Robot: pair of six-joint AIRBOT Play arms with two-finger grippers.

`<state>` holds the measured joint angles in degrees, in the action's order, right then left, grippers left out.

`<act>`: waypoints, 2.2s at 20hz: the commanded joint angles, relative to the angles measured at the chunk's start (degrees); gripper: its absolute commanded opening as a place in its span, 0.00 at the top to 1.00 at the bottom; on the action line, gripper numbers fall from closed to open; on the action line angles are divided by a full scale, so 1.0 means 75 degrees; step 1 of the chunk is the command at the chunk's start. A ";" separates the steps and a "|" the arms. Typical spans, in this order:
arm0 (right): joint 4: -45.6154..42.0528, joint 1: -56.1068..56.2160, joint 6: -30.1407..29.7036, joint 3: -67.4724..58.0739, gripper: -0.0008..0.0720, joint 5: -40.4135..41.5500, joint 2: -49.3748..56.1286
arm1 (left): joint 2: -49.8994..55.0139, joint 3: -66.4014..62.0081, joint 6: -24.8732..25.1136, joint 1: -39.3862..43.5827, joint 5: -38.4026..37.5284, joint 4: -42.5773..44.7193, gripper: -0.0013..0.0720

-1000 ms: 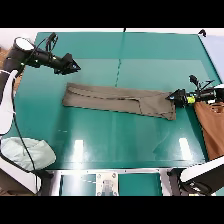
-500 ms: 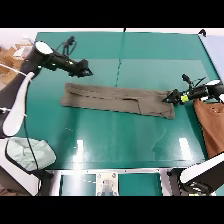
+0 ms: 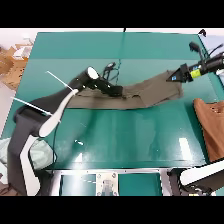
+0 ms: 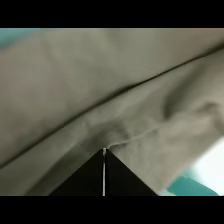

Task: Fold the shirts.

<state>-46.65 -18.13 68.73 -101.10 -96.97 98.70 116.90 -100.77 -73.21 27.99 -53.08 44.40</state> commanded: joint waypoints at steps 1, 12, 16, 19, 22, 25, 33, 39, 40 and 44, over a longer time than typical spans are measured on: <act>0.0017 0.0565 0.0647 -0.1157 0.96 -0.0691 -0.0466 | 0.0519 -0.0108 -0.0224 0.0609 0.0659 -0.0041 0.95; 0.0195 0.1486 0.1253 -0.1565 0.96 -0.0329 -0.0595 | 0.0347 -0.2745 0.0038 -0.0790 -0.2745 -0.0015 0.95; 0.0539 0.2553 0.1763 -0.1562 0.96 0.0606 -0.0548 | -0.0676 -0.2742 -0.0026 -0.2465 -0.4371 0.0484 0.95; 0.0536 0.3958 0.1816 -0.1370 0.95 0.2014 -0.0163 | -0.1151 -0.2725 -0.0329 -0.3576 -0.4916 0.0446 0.95; 0.0545 0.5590 0.1845 -0.1183 0.94 0.3984 0.0842 | -0.1370 -0.2553 -0.0452 -0.4334 -0.5109 0.0417 0.95; 0.1070 0.7192 0.1795 -0.1186 0.51 0.6586 0.2136 | -0.1378 -0.2425 -0.0449 -0.4701 -0.5184 0.0423 0.95; -0.0146 0.5246 0.1944 -0.1335 0.45 0.3923 0.1588 | -0.1373 -0.2428 -0.0221 -0.4852 -0.5272 0.0452 0.95; -0.0300 0.2879 0.2585 -0.0169 0.44 0.2250 0.1547 | -0.1373 -0.2428 -0.0213 -0.4852 -0.5260 0.0507 0.95; -0.0256 0.2769 0.2579 0.0294 0.40 0.2460 0.1547 | -0.1373 -0.2428 -0.0187 -0.4852 -0.5237 0.0653 0.95; 0.0376 0.2984 0.2203 0.1993 0.28 0.4068 0.1565 | -0.1373 -0.2428 -0.0201 -0.4852 -0.5036 0.2008 0.95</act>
<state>-47.13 4.86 86.91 -93.91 -72.90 110.39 106.63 -118.98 -74.72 -8.40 -91.90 52.82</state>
